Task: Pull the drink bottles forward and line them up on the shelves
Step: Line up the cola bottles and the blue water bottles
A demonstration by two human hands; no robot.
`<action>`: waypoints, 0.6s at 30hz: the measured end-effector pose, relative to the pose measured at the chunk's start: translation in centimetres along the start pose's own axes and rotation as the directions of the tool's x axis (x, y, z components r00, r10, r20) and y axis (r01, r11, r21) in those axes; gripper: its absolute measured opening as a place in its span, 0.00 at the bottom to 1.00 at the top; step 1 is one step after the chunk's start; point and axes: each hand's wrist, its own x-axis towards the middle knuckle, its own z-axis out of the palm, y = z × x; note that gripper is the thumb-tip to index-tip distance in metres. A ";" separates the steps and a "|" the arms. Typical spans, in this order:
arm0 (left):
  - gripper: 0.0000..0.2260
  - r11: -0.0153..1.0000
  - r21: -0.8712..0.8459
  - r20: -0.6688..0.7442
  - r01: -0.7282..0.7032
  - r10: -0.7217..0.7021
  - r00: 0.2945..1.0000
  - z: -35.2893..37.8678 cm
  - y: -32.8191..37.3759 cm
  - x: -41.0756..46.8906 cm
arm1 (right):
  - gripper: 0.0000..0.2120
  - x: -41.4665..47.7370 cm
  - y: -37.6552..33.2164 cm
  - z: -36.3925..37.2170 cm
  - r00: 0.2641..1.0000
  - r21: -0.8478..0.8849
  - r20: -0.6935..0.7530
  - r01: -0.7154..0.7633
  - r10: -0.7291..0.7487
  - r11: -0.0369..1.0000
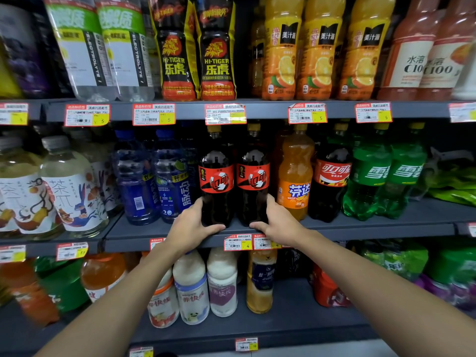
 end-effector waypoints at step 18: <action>0.23 0.970 0.221 -0.291 -0.100 0.163 0.943 -2.8 -1.0 -2.3 | 0.24 -3.9 -5.0 4.0 0.924 -0.092 -0.376 0.035 -0.067 0.995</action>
